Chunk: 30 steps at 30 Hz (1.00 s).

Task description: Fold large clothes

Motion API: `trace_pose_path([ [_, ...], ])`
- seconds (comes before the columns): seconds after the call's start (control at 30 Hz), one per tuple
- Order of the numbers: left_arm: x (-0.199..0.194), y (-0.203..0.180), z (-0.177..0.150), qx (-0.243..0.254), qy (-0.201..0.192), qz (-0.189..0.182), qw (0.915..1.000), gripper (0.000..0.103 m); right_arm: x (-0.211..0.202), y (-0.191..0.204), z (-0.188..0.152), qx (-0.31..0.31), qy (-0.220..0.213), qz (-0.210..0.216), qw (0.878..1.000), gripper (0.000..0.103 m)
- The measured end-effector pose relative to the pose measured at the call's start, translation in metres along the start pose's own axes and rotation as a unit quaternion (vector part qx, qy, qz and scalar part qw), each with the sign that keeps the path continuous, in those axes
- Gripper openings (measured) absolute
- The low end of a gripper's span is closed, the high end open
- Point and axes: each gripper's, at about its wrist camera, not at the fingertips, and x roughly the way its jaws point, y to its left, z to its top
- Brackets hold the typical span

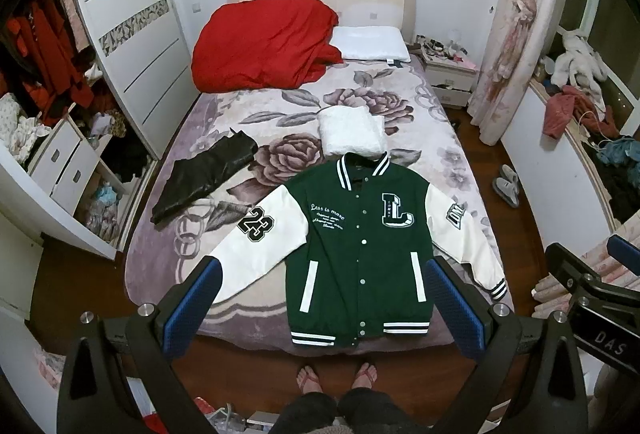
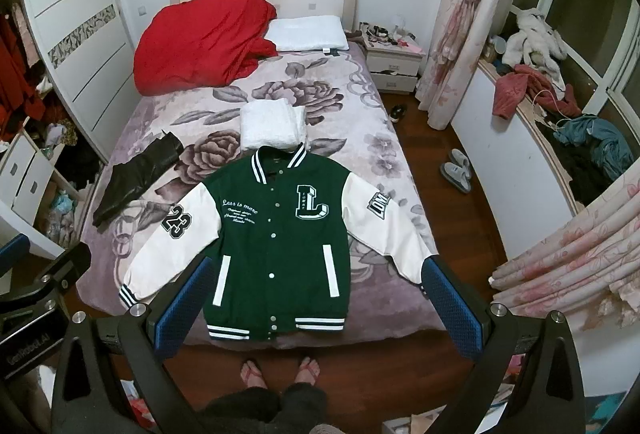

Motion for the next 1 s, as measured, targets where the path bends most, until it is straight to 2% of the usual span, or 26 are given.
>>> trace_pose_path([
  [0.4, -0.002, -0.002, 0.000, 0.002, -0.005, 0.001, 1.0000, 0.103, -0.008, 0.003, 0.002, 0.002, -0.004, 0.000, 1.000, 0.103],
  [0.63, -0.003, -0.008, 0.015, 0.005, -0.009, 0.001, 1.0000, 0.103, -0.013, 0.004, 0.008, 0.002, -0.007, -0.002, 1.000, 0.103],
  [0.83, -0.003, -0.009, 0.012, 0.005, -0.011, 0.002, 0.9999, 0.103, -0.017, 0.003, 0.020, 0.004, -0.008, -0.003, 1.000, 0.103],
  [1.0, -0.003, -0.016, 0.024, 0.008, -0.018, 0.001, 0.9998, 0.103, -0.018, 0.002, 0.017, 0.004, -0.009, -0.003, 1.000, 0.103],
])
